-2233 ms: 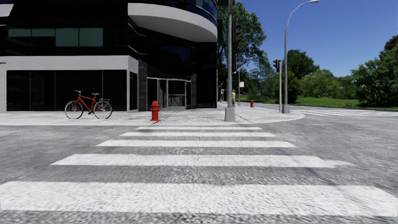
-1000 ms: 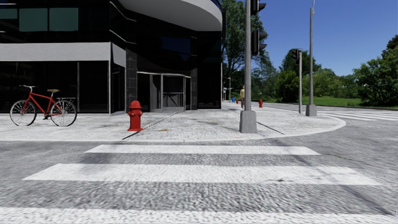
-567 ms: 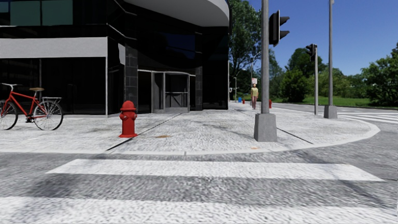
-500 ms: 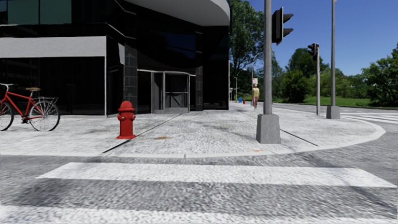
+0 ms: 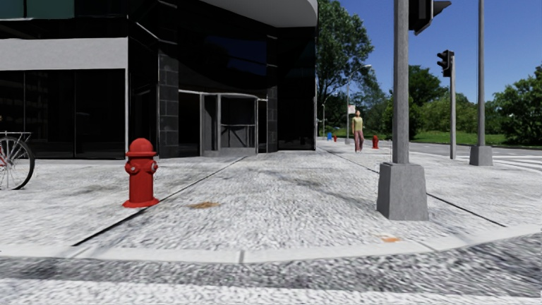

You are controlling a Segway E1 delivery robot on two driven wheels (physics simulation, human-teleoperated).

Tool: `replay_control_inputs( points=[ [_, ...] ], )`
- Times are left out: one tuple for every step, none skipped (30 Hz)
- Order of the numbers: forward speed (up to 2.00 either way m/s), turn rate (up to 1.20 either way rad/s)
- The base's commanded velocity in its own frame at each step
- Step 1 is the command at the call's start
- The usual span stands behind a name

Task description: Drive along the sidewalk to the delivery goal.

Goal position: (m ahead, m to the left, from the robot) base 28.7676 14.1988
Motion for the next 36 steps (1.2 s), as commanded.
replay_control_inputs(
  points=[
    [2.0,0.09],
    [2.0,0.09],
    [2.0,0.09],
    [2.0,0.09],
    [2.0,0.11],
    [2.0,0.11],
    [2.0,0.12],
    [2.0,0.13],
    [2.0,0.13],
    [2.0,0.13],
    [2.0,0.13],
    [2.0,0.13],
    [2.0,0.13],
    [2.0,0.13],
    [2.0,0.13],
    [2.0,0.13],
    [2.0,0.13],
    [2.0,0.13],
    [2.0,0.13],
    [1.88,0.13],
    [1.88,0.13],
    [1.65,0.13],
    [1.52,0.13],
    [1.52,0.13],
    [1.49,0.13],
    [1.47,0.14],
    [1.47,0.16],
    [1.47,0.16],
    [1.47,0.19],
    [1.47,0.23],
    [1.5,0.25],
    [1.5,0.25],
    [1.51,0.27],
    [1.52,0.31],
    [1.52,0.31],
    [1.53,0.35]
  ],
)
